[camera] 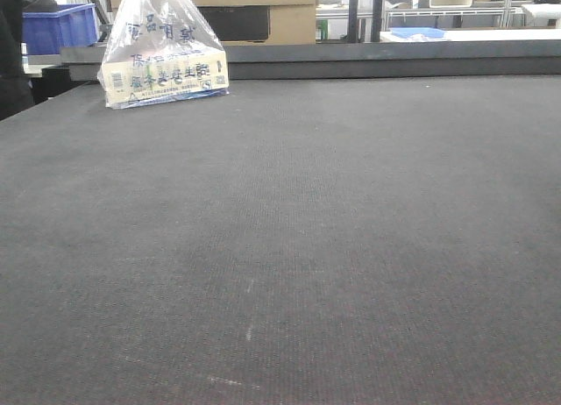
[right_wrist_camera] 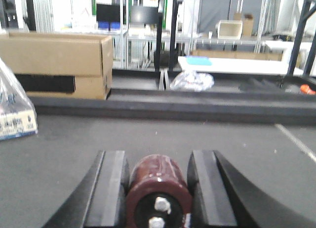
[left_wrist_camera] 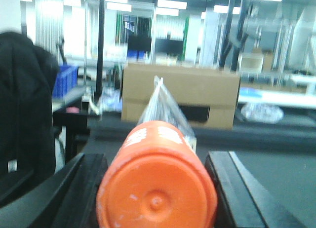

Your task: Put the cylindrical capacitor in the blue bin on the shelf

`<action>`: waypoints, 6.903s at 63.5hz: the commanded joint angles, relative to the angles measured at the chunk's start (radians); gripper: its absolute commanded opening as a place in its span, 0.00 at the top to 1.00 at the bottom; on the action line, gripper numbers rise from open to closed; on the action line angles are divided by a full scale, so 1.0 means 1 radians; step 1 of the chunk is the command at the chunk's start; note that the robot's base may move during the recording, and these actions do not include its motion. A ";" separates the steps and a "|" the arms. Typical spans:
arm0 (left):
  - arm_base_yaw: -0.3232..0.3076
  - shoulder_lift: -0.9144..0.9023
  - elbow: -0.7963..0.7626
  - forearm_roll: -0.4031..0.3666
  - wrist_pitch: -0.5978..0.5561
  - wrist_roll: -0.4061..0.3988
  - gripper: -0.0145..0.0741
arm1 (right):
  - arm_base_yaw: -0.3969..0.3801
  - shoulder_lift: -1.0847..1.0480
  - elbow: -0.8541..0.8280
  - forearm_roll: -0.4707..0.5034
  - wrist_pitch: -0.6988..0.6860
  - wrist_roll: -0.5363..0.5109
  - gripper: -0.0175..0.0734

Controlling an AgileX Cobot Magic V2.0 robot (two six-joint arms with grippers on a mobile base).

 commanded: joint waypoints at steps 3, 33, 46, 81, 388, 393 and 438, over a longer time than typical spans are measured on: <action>-0.005 -0.048 0.001 -0.008 -0.027 -0.002 0.96 | 0.000 -0.027 0.001 -0.011 -0.020 -0.005 0.99; -0.005 -0.075 0.001 -0.008 -0.027 -0.002 0.96 | 0.000 -0.031 0.001 -0.011 -0.020 -0.005 0.99; -0.005 -0.075 0.001 -0.008 -0.027 -0.002 0.96 | 0.000 -0.031 0.001 -0.011 -0.020 -0.005 0.99; -0.005 -0.075 0.001 -0.008 -0.027 -0.002 0.96 | 0.000 -0.031 0.001 -0.011 -0.020 -0.005 0.99; -0.003 -0.091 0.001 -0.008 -0.027 -0.002 0.96 | 0.000 -0.031 0.001 -0.011 -0.020 -0.005 0.99; -0.003 -0.091 0.001 -0.008 -0.027 -0.002 0.96 | 0.000 -0.031 0.001 -0.011 -0.020 -0.005 0.99; -0.003 -0.091 0.001 -0.008 -0.027 -0.002 0.96 | 0.000 -0.031 0.001 -0.011 -0.020 -0.005 0.99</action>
